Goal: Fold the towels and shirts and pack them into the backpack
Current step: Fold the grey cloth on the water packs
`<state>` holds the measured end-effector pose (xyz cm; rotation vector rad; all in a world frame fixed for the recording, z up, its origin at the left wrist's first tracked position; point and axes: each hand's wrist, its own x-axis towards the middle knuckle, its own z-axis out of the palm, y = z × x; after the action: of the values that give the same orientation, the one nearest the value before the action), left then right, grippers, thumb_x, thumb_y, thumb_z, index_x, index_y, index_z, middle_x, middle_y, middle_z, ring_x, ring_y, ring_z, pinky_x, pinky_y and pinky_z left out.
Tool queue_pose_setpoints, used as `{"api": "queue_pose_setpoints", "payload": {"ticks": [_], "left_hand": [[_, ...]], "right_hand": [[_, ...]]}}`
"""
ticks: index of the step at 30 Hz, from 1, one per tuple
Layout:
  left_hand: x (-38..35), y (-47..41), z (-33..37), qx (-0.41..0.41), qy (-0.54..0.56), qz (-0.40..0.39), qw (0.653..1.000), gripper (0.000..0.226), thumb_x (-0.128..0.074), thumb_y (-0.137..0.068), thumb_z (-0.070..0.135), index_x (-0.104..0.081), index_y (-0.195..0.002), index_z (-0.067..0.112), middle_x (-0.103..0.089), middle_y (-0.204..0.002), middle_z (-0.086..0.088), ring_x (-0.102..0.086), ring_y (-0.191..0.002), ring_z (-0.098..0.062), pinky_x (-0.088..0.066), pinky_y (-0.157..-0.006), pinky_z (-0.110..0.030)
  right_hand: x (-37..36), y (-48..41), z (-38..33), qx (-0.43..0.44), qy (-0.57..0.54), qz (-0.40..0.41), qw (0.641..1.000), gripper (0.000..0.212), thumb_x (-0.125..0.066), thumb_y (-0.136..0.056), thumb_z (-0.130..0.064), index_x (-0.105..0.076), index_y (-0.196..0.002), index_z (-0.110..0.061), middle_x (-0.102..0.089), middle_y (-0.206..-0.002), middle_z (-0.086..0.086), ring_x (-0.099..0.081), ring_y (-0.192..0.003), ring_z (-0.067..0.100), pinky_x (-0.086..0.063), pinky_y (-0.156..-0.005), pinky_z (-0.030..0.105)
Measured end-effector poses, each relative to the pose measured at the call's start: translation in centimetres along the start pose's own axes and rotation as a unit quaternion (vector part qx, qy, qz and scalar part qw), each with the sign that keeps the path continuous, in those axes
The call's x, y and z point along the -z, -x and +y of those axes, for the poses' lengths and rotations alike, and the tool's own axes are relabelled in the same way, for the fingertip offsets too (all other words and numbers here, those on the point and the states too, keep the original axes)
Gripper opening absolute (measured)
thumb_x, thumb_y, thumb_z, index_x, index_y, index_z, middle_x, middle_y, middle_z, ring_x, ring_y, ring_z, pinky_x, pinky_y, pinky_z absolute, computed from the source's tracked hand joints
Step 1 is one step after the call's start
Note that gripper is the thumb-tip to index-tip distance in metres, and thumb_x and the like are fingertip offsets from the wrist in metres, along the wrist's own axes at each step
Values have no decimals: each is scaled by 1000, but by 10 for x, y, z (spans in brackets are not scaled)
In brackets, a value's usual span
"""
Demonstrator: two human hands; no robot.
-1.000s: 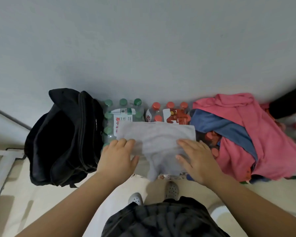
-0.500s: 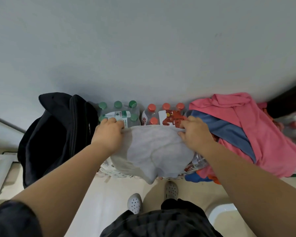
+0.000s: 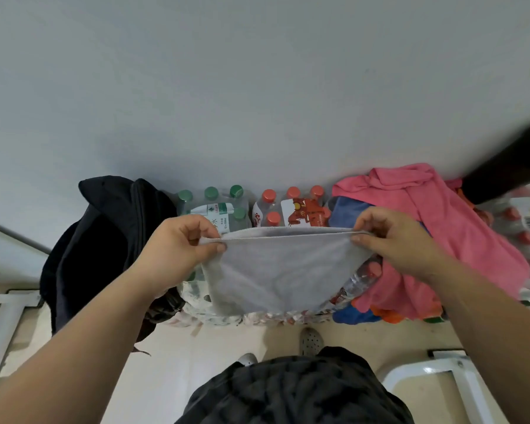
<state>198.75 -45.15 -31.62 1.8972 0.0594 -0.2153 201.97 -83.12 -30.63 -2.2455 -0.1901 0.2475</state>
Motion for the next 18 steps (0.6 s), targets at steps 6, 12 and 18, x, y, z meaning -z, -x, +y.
{"api": "queue_pose_setpoints", "payload": {"ticks": [6, 12, 18], "left_hand": [[18, 13, 29, -24, 18, -4, 1000, 14, -86, -69, 3, -73, -72, 5, -74, -78, -17, -67, -74, -30, -55, -74, -38], [31, 17, 37, -59, -21, -54, 997, 22, -83, -68, -9, -64, -66, 1, -69, -67, 0, -64, -62, -11, -51, -61, -17], [52, 22, 37, -23, -144, -219, 965, 36, -87, -73, 5, -75, -96, 30, -64, -79, -19, -59, -68, -27, -51, -67, -36]], "right_hand": [[17, 25, -24, -35, -80, 26, 996, 9, -83, -76, -5, -76, -80, -10, -74, -73, 6, -66, -65, 9, -55, -63, 23], [23, 40, -31, -45, -11, -114, 992, 12, -86, -73, -4, -76, -76, -11, -75, -75, 10, -68, -69, 17, -56, -66, 25], [35, 44, -59, -79, 64, -323, 941, 40, -80, -82, -9, -67, -113, -31, -73, -76, -4, -65, -68, 2, -46, -65, 14]]}}
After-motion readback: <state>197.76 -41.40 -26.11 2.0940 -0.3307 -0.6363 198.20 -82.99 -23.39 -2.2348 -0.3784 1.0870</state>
